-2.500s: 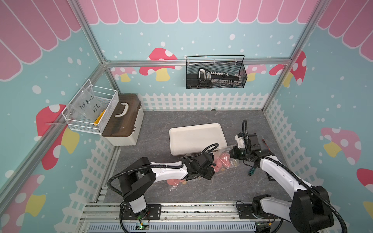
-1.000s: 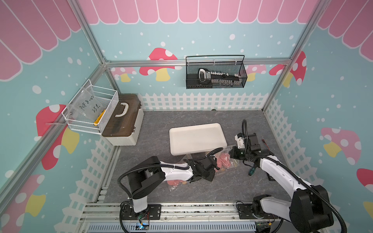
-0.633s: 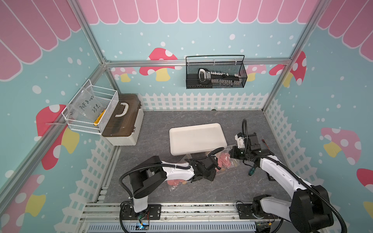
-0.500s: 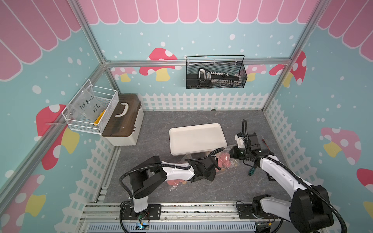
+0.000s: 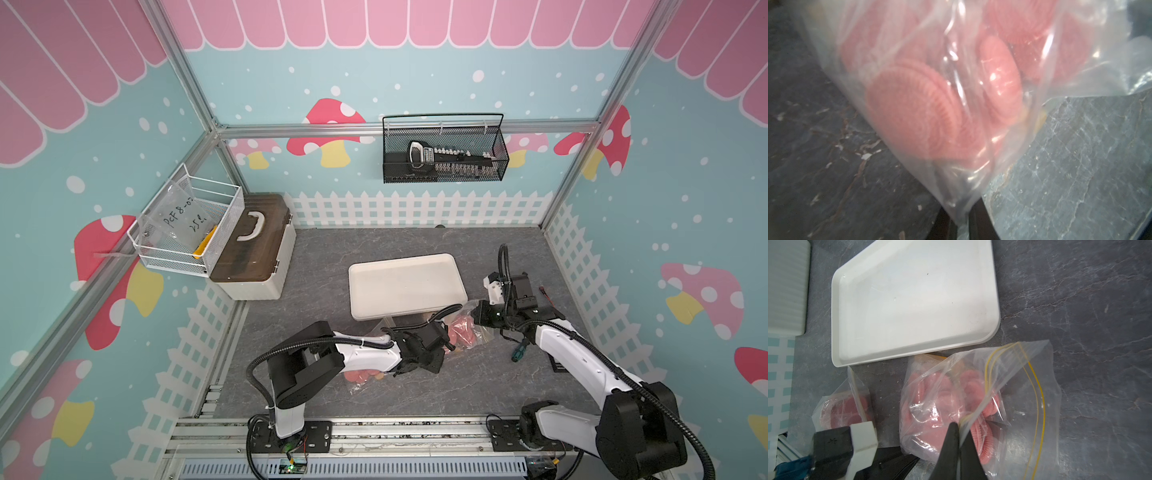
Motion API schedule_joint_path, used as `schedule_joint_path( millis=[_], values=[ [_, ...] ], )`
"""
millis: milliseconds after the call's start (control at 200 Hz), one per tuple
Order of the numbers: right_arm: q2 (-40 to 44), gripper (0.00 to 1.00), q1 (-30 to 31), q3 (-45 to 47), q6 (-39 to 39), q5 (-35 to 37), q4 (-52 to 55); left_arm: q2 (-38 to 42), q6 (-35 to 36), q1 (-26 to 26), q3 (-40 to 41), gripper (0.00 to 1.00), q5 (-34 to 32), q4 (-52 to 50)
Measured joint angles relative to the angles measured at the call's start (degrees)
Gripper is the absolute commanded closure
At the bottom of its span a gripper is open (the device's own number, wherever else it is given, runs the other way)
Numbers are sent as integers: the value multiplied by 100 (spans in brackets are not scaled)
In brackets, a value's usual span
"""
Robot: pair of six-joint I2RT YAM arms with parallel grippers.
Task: Pour cookies out of the ziploc bag
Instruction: 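Pour the cookies out of the ziploc bag onto the tray.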
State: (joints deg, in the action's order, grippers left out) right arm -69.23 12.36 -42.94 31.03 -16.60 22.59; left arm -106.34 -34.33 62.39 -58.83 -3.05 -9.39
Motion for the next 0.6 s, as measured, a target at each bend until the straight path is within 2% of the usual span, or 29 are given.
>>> schedule_joint_path(
  millis=[310,595],
  values=[
    [83,100,0,-2,-57,-223,7,17,2,0,-31,100,0,-120],
    [260,100,0,-81,-57,-424,11,302,4,7,-33,100,-22,-457]
  ],
)
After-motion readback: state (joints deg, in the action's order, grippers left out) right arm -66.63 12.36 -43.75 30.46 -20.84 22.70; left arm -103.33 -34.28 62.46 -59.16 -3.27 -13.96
